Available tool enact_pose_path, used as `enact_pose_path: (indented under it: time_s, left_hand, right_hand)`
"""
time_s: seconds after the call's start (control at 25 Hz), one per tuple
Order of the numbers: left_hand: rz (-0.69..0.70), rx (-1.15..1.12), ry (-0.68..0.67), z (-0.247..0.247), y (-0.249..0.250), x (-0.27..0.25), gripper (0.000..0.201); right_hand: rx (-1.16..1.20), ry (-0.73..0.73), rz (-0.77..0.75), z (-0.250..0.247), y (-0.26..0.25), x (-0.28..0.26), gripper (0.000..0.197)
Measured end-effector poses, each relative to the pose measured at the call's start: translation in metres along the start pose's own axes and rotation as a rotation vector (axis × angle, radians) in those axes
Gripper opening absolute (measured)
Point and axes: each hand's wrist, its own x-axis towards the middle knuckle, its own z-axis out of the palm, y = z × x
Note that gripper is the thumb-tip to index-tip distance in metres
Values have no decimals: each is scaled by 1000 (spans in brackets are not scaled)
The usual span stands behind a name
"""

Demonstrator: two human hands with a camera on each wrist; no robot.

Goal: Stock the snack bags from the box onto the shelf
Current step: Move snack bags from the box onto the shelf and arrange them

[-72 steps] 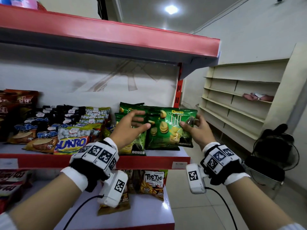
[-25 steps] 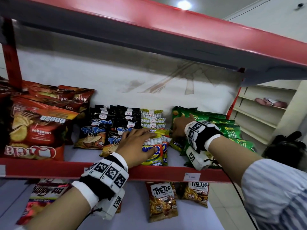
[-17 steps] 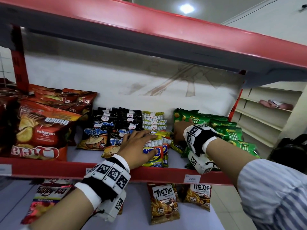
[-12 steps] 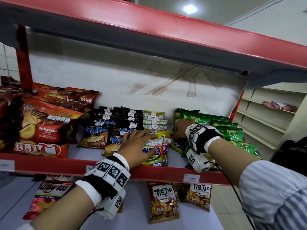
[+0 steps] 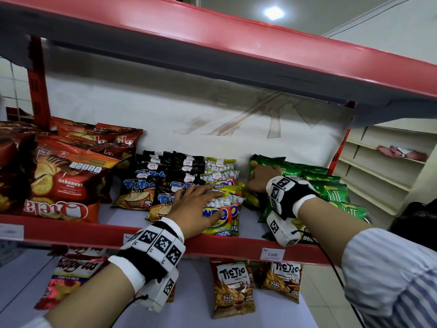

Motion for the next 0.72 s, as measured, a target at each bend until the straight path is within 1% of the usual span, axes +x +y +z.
enact_pose_path:
  time_s: [0.08,0.16,0.24,0.28,0.36,0.44,0.48,0.52,0.6,0.64,0.68,0.72]
  left_hand:
    - [-9,13,-12,0,0,1,53]
    - [-15,23,-22,-1,0,2,53]
    - [-2,42,-14,-3,2,1,52]
    - [7,40,10,-7,4,1,52]
    - [13,-23,100,-16,11,4,52]
    - [-4,-199,198,-30,23,10,55]
    - [-25,-334,233,-39,31,14,59]
    - [-58,-486,245,-47,40,17,62]
    - [-129,-772,240,-57,57,22,66]
    - [-152,-895,238,-58,64,24,63]
    - [-154,-1021,247,-59,69,23,53]
    - [-142,-1122,273,-59,74,23,39]
  right_hand:
    - [172,81,64,-9,4,1,29]
    - [413,139,121,-18,11,0,33]
    - [633,175,133,-28,16,-4,31]
    - [726,194,124,-35,17,-8,26]
    - [956,219,83,-49,17,-18,18]
    - [1315,176,-5,-62,18,-30,19]
    - [1494,121,-57,-67,19,-38,22]
    - [1615,58,-106,-71,20,-49,24]
    - [1718,-77,-207,-70,22,-68,27]
    - [1728,-124,-249,-68,23,-77,28]
    - [1717,-140,-270,-65,22,-84,27]
    - [1692,-125,-274,-62,23,-91,25]
